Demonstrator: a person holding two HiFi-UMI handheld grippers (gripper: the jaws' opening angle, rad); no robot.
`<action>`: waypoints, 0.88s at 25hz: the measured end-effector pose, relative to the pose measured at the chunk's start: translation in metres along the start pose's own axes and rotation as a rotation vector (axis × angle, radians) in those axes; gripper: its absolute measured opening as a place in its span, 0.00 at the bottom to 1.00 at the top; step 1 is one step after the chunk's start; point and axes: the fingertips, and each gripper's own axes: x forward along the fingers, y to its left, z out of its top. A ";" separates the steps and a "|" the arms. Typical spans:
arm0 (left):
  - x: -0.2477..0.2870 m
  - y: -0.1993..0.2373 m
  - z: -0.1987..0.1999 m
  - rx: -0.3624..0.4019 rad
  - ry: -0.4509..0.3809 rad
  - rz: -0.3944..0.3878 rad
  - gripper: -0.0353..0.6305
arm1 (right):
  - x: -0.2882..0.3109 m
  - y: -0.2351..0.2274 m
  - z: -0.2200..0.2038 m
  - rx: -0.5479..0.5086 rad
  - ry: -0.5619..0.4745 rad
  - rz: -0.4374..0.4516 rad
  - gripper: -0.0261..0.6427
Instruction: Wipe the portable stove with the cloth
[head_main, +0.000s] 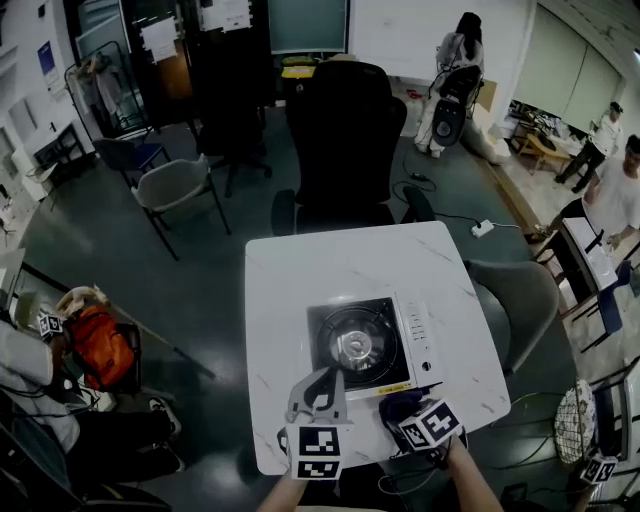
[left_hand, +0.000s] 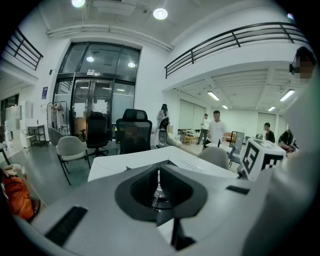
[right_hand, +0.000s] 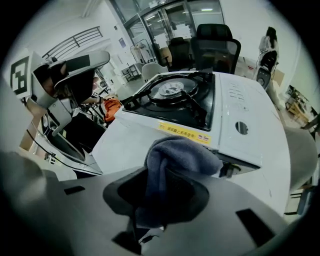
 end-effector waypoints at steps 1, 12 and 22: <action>-0.002 0.003 -0.001 -0.002 0.000 0.005 0.09 | 0.003 0.003 0.002 -0.006 0.002 0.002 0.20; -0.023 0.045 -0.014 -0.038 0.008 0.078 0.09 | 0.030 0.039 0.032 -0.097 0.038 0.036 0.20; -0.043 0.081 -0.024 -0.081 0.015 0.157 0.09 | 0.047 0.075 0.048 -0.186 0.086 0.082 0.20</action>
